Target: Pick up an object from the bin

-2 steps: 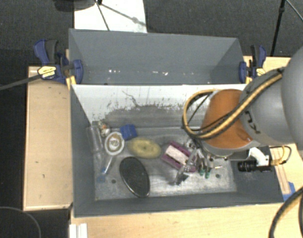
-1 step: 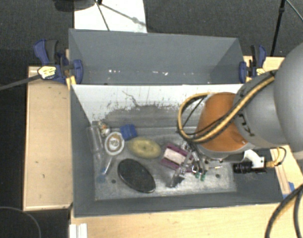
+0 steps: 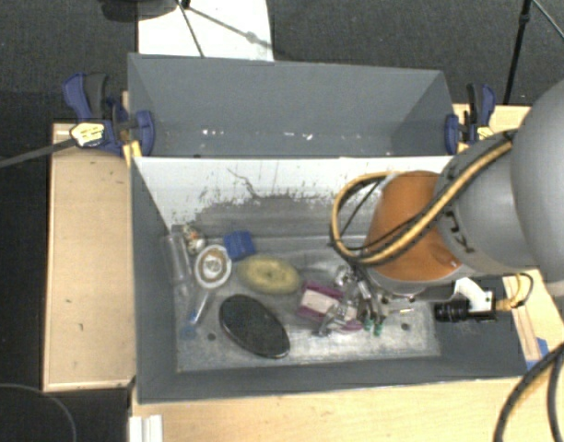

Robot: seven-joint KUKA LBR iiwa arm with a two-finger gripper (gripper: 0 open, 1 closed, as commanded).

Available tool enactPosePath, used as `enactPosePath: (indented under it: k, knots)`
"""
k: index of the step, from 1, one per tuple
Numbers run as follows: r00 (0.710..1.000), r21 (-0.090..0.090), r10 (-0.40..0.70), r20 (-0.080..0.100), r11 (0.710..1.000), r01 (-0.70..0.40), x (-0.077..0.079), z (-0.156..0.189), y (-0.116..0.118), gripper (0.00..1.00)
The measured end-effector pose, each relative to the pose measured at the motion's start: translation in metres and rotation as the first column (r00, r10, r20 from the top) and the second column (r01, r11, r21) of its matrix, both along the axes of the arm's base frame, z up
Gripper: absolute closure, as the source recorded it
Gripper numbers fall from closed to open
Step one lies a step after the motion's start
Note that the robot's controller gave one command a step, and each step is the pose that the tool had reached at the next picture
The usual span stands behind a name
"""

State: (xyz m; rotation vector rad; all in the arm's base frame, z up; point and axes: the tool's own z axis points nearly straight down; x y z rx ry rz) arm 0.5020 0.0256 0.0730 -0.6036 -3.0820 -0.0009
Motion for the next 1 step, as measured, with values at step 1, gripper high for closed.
enactPosePath:
  k: [1]
  knots:
    - [1.000,0.000,-0.018,0.009,1.000,0.018,-0.0096,0.1514,-0.0013,1.00]
